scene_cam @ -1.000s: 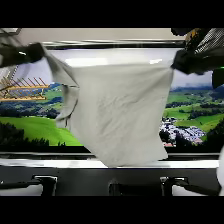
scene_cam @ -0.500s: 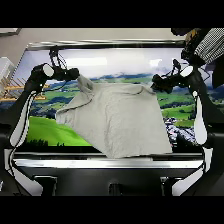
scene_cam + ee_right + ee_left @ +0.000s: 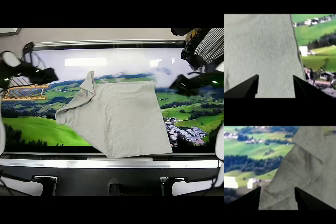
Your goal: Fold the clothes and pants, and hang the long-sleeved shirts on hangers.
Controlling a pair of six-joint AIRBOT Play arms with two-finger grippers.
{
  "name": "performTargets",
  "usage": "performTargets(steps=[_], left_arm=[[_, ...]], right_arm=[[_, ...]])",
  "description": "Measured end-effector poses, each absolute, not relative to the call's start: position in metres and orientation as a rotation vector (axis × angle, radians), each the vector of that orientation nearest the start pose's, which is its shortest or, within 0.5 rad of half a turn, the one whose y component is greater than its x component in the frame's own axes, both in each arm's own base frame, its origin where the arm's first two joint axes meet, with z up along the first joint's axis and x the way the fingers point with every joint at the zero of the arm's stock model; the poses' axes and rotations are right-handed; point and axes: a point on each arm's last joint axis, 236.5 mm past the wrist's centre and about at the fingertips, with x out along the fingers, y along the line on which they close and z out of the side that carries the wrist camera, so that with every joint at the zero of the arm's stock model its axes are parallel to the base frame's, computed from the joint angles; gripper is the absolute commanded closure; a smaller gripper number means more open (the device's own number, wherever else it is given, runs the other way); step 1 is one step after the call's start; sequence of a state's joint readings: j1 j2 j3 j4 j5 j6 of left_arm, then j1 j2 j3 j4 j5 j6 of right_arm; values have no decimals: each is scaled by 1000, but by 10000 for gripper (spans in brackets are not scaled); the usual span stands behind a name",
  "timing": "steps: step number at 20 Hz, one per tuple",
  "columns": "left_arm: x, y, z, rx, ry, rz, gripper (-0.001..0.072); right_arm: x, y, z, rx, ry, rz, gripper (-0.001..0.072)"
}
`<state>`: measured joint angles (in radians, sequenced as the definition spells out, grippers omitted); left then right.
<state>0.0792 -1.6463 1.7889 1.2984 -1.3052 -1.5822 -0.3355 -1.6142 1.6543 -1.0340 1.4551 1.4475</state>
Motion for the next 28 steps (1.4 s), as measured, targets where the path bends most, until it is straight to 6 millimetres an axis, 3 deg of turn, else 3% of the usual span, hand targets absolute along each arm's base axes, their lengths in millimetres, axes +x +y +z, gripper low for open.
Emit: performTargets(steps=[3, 7, 10, 12, 15, 20, 21, 23, 24, 28], left_arm=[[433, 6, 65, -324, 1238, -39, 213], [342, 9, 36, -401, 1306, 21, 176], [292, -1, 13, -442, 1349, 29, 176], [271, -9, 2, -461, 1367, 15, 175], [256, -19, -9, -476, 1383, -16, 176], [255, -40, -13, -498, 1351, -124, 176], [256, -44, -15, -503, 1343, -140, 175], [257, -53, -19, -523, 1328, -174, 176], [257, -58, -23, -533, 1327, -188, 175], [254, -90, -46, -556, 1353, -262, 175]], right_arm=[[386, -55, 39, 601, 1353, 118, 242], [282, -52, -15, 657, 1544, 3, 240], [231, -39, -49, 675, 1632, -39, 240], [209, -32, -67, 686, 1672, -56, 240], [190, -25, -87, 700, 1698, -78, 239], [191, -12, -102, 745, 1646, -59, 245], [194, -9, -104, 762, 1630, -56, 339], [201, -11, -108, 759, 1592, -62, 605], [204, -11, -109, 757, 1574, -57, 675], [210, 1, -103, 789, 1546, 4, 678]])
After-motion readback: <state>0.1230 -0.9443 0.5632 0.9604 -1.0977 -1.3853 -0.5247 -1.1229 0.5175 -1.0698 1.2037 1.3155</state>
